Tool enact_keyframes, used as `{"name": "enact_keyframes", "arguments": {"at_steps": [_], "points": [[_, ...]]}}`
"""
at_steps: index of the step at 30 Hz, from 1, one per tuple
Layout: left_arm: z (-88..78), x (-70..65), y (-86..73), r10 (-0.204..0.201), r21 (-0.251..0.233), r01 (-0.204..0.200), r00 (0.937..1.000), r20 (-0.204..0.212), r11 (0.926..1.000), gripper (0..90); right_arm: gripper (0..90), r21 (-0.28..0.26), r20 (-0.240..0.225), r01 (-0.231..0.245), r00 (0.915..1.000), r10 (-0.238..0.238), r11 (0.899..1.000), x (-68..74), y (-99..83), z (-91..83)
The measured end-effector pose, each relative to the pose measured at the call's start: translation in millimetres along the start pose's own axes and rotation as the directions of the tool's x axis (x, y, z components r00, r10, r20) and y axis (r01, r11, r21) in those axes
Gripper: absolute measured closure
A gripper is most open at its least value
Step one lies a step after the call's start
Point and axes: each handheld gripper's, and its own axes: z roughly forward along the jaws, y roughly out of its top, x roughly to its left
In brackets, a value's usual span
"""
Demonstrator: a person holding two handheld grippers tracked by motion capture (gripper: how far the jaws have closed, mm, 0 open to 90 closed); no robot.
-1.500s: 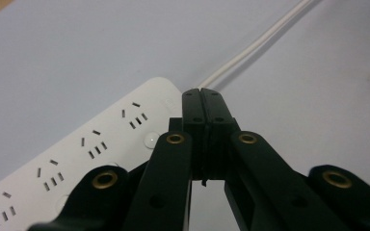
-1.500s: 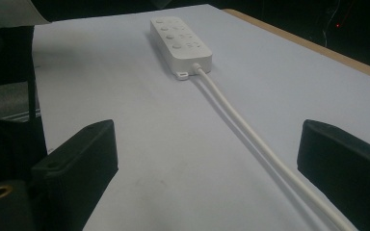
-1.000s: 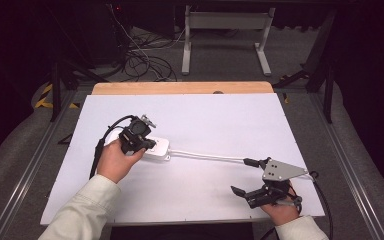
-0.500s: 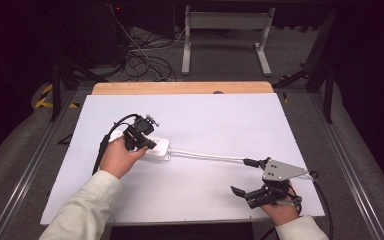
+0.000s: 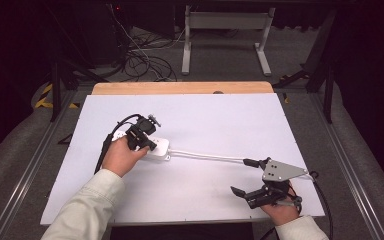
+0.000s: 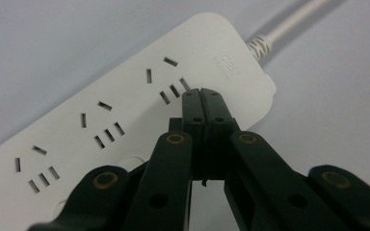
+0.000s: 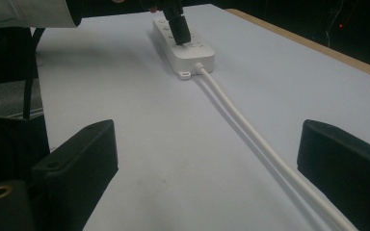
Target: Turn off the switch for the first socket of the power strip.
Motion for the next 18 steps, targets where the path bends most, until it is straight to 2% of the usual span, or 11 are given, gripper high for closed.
{"name": "enact_keyframes", "arguments": {"at_steps": [12,16,18], "points": [[2.1,-1.9,0.6,0.007,0.007,-0.007,0.9998,-0.019,1.0,89.7,7.6,0.0,0.001,0.003,1.0,-0.003,1.0,0.5,0.1,-0.2],[3.2,-4.3,0.3,0.02,0.015,-0.019,0.9975,-0.068,0.9997,89.7,7.6,0.001,0.001,0.003,1.0,-0.003,1.0,0.5,0.1,0.0],[3.3,-4.0,0.2,0.026,0.014,-0.025,0.9978,-0.061,0.9996,89.7,7.6,0.001,-0.001,0.004,1.0,-0.004,1.0,0.6,0.2,-0.1]]}}
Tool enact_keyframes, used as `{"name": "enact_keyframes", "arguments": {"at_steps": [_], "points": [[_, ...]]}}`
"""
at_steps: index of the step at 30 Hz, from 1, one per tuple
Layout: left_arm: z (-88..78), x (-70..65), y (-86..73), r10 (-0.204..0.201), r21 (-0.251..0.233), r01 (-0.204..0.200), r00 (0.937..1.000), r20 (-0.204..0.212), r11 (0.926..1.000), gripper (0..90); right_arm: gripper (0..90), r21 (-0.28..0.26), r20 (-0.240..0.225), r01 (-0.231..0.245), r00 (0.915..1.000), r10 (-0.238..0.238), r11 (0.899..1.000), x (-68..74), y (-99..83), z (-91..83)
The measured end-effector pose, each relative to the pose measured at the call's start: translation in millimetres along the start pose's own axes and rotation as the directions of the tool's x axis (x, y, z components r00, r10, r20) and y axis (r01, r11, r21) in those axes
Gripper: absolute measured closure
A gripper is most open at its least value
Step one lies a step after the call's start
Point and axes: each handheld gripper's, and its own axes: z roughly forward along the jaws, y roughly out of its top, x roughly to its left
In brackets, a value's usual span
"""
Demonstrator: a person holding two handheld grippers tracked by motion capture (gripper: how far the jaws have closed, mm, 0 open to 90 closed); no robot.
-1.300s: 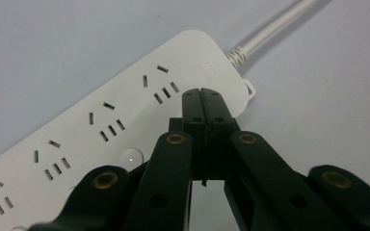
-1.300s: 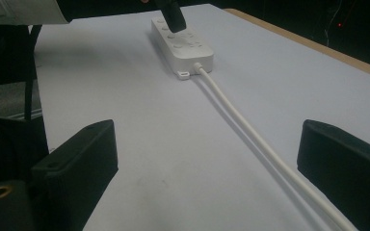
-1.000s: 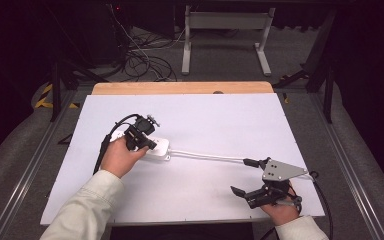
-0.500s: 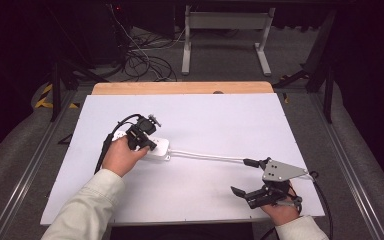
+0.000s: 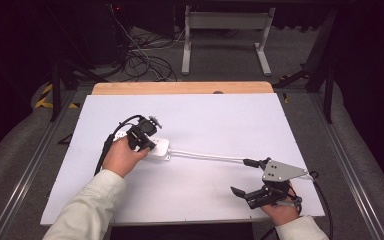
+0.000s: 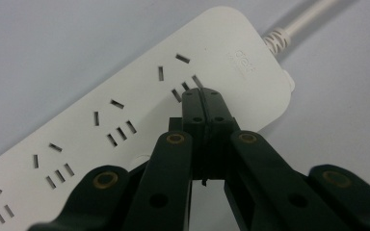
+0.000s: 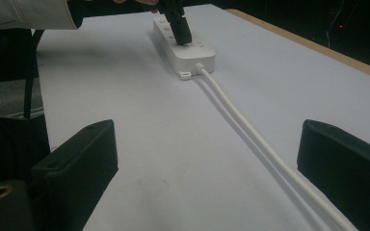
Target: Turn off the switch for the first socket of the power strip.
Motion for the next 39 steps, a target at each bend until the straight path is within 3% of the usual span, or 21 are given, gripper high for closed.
{"name": "enact_keyframes", "arguments": {"at_steps": [6,8,11,26,29,35,39], "points": [[-0.1,0.0,-0.6,0.003,-0.006,-0.003,1.0,0.006,1.0,89.7,7.6,0.0,-0.002,0.001,1.0,-0.001,1.0,0.0,0.0,0.1],[-0.5,1.0,-0.7,-0.004,-0.017,0.005,0.9987,0.051,0.9998,89.8,7.6,0.001,-0.002,0.001,1.0,-0.001,1.0,0.0,0.0,0.2],[-0.2,-1.8,0.4,0.001,-0.015,-0.001,0.9996,0.028,0.9999,89.8,7.6,0.001,-0.002,-0.001,1.0,0.001,1.0,-0.1,-0.1,0.3],[0.6,-3.7,0.6,0.009,-0.015,-0.009,0.9998,0.015,0.9999,90.0,7.6,0.001,-0.006,-0.001,1.0,0.001,1.0,0.3,-0.2,0.7],[0.6,-5.1,0.2,0.013,-0.019,-0.013,0.9999,-0.004,0.9997,90.0,7.6,0.003,-0.008,0.0,1.0,0.0,1.0,0.3,-0.2,1.2],[0.7,-4.5,-2.2,0.004,-0.033,-0.004,0.9999,0.012,0.9995,90.0,7.6,0.003,-0.009,-0.001,1.0,0.001,1.0,0.4,-0.3,1.2],[0.8,-7.0,-1.3,0.012,-0.027,-0.012,0.9999,-0.003,0.9996,90.0,7.6,0.004,-0.01,0.0,1.0,0.001,1.0,0.6,-0.3,1.5]]}}
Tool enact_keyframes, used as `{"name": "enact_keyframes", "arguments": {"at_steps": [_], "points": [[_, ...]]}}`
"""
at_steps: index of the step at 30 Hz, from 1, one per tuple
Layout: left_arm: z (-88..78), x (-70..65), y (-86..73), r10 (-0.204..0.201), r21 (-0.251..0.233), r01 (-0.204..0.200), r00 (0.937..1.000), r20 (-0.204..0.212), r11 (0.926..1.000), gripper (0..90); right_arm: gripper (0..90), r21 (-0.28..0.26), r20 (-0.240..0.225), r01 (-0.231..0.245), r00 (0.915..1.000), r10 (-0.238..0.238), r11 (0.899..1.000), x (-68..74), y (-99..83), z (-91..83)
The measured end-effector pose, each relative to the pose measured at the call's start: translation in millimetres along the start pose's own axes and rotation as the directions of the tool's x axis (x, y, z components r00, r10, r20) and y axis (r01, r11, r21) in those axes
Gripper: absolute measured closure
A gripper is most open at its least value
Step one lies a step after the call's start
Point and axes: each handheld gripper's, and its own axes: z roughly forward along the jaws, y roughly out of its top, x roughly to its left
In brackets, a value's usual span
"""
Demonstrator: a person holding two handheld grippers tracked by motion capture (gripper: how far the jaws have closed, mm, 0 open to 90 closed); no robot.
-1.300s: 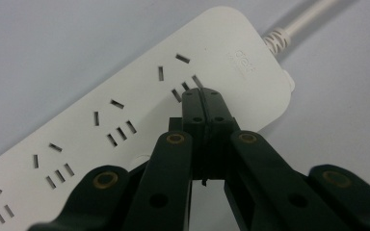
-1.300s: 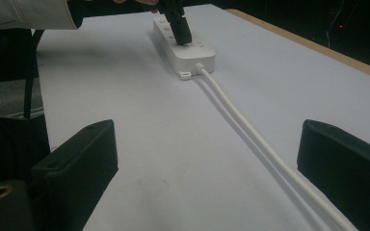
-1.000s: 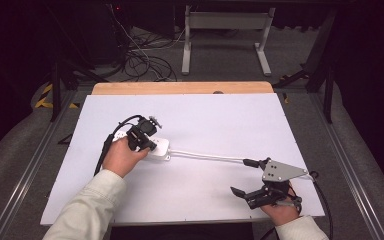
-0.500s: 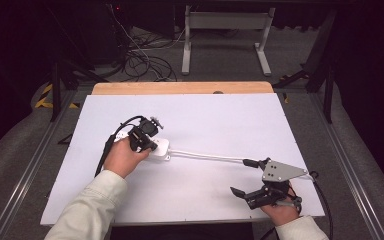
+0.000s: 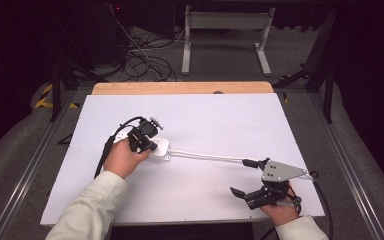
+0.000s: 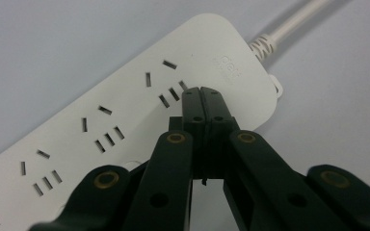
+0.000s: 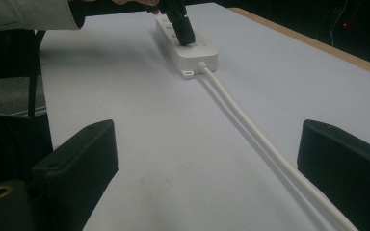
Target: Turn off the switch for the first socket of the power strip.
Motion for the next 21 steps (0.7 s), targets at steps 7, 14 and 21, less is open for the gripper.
{"name": "enact_keyframes", "arguments": {"at_steps": [7,14,21], "points": [[-0.2,0.9,-0.2,-0.017,0.0,0.017,0.9999,0.0,0.9999,90.0,7.6,0.002,-0.001,-0.001,1.0,0.001,1.0,0.0,-0.1,0.2],[-0.4,0.9,-1.0,-0.023,-0.002,0.023,0.9997,-0.002,0.9997,90.0,7.6,0.001,-0.002,0.0,1.0,0.0,1.0,0.2,-0.1,0.1],[0.4,1.3,-2.8,-0.033,0.004,0.033,0.9994,0.011,0.9995,90.0,7.6,0.004,-0.004,0.001,1.0,0.0,1.0,0.5,-0.1,0.5]]}}
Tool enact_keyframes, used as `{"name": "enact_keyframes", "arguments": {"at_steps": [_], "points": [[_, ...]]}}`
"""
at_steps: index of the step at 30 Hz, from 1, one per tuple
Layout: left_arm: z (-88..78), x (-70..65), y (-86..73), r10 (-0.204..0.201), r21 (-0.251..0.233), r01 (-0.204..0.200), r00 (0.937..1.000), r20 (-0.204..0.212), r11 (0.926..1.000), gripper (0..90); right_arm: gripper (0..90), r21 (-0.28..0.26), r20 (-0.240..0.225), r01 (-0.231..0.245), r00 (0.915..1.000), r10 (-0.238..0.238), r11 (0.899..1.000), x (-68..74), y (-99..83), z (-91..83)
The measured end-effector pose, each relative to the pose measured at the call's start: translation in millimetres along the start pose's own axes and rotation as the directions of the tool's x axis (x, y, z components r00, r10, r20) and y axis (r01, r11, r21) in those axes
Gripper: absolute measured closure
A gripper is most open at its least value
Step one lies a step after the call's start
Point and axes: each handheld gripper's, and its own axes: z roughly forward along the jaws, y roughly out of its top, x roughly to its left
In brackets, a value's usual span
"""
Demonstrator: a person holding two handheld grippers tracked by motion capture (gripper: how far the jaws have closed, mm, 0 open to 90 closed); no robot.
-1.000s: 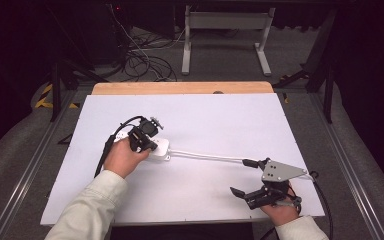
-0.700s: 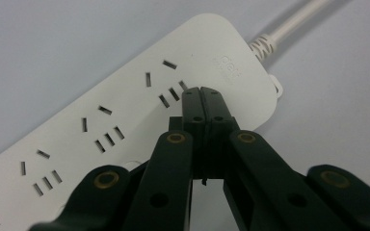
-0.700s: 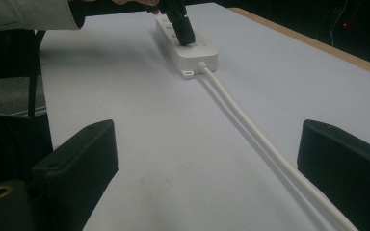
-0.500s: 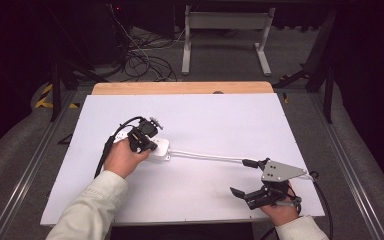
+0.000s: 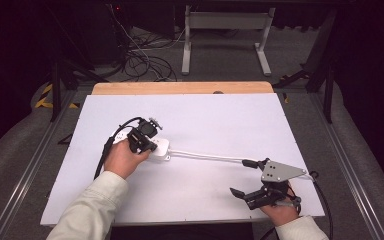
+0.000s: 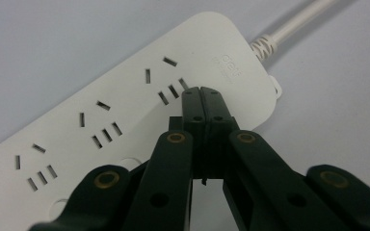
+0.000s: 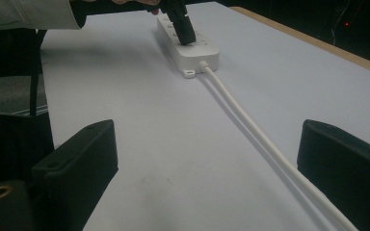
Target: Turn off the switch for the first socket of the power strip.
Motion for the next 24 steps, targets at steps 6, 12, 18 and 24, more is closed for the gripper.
{"name": "enact_keyframes", "arguments": {"at_steps": [6,12,18,24], "points": [[-1.1,3.5,-3.4,-0.011,-0.024,0.011,0.9999,0.007,0.9997,90.0,7.6,0.004,-0.001,0.003,1.0,-0.003,1.0,0.3,0.1,0.6],[-16.3,0.4,-8.2,-0.011,-0.101,0.014,0.9995,0.028,0.9948,90.0,7.6,-0.003,0.003,0.0,1.0,0.0,1.0,-0.9,-0.1,-0.4],[-35.2,-6.7,-9.4,0.007,-0.156,-0.005,0.9999,0.015,0.9877,89.8,7.6,-0.004,0.004,0.003,1.0,-0.003,1.0,-0.2,0.2,-0.5],[-45.6,-12.2,-11.2,0.01,-0.185,-0.011,0.9999,-0.007,0.9826,89.6,7.5,-0.005,0.003,0.002,1.0,-0.002,1.0,-0.1,0.5,-0.7]]}}
